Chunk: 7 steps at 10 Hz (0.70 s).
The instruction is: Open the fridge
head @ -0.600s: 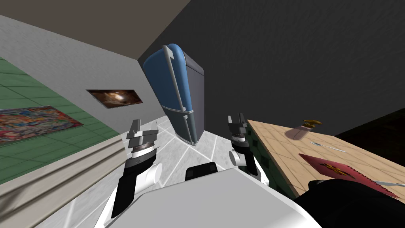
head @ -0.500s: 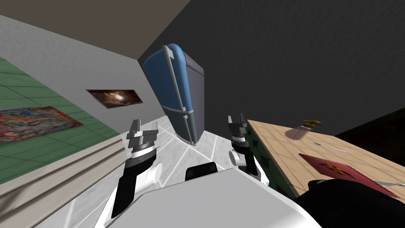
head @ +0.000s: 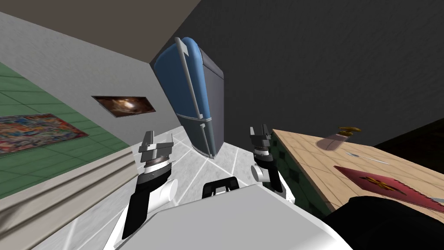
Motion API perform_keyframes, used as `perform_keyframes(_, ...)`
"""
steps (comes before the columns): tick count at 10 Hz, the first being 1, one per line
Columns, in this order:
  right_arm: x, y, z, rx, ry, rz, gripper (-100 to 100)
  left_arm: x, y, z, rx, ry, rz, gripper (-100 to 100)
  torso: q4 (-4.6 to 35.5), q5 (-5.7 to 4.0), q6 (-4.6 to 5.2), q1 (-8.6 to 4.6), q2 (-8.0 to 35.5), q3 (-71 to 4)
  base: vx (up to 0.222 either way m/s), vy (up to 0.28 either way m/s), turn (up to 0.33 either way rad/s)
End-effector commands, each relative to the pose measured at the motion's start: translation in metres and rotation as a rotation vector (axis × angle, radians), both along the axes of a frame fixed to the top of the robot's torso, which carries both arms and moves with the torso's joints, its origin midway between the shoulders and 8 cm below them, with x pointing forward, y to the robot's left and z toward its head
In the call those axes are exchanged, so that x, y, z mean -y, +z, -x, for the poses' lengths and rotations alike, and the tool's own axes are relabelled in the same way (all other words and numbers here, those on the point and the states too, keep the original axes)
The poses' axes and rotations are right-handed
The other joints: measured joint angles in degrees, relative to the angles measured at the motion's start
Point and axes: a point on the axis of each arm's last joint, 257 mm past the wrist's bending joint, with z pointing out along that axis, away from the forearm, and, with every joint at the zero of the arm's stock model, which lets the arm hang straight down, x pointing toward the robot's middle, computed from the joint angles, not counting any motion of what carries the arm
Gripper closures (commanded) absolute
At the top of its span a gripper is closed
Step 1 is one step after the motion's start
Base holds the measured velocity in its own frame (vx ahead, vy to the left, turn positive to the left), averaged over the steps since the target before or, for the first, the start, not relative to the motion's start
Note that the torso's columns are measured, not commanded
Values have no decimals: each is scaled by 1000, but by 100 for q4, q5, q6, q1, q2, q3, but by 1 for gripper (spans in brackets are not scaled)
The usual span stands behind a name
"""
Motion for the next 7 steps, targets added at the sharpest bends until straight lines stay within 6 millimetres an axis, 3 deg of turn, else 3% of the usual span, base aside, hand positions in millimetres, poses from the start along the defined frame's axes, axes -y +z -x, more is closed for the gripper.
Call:
perform_keyframes(1, 0, 0, 0, 0, 0, 0, 0, 0, 0, 0, 0, 0, 0, 0, 423, 0, 0, 0, 424, -845, 0, 0, 0)
perform_keyframes(3, 0, 0, 0, 0, 0, 0, 0, 0, 0, 0, 0, 0, 0, 0, 1269, 0, 0, 0, 1270, -2537, 0, 0, 0)
perform_keyframes(4, 0, 0, 0, 0, 0, 0, 0, 4, 0, -3, -12, -13, -33, -100, 1692, 0, 0, 0, 1693, -3383, 14, -6, 3)
perform_keyframes(7, 0, 0, 0, -1, 0, 0, 0, 11, 1, -12, -46, -32, -100, -100, 1951, 0, 0, -2, 1947, -3919, 29, -16, 4)
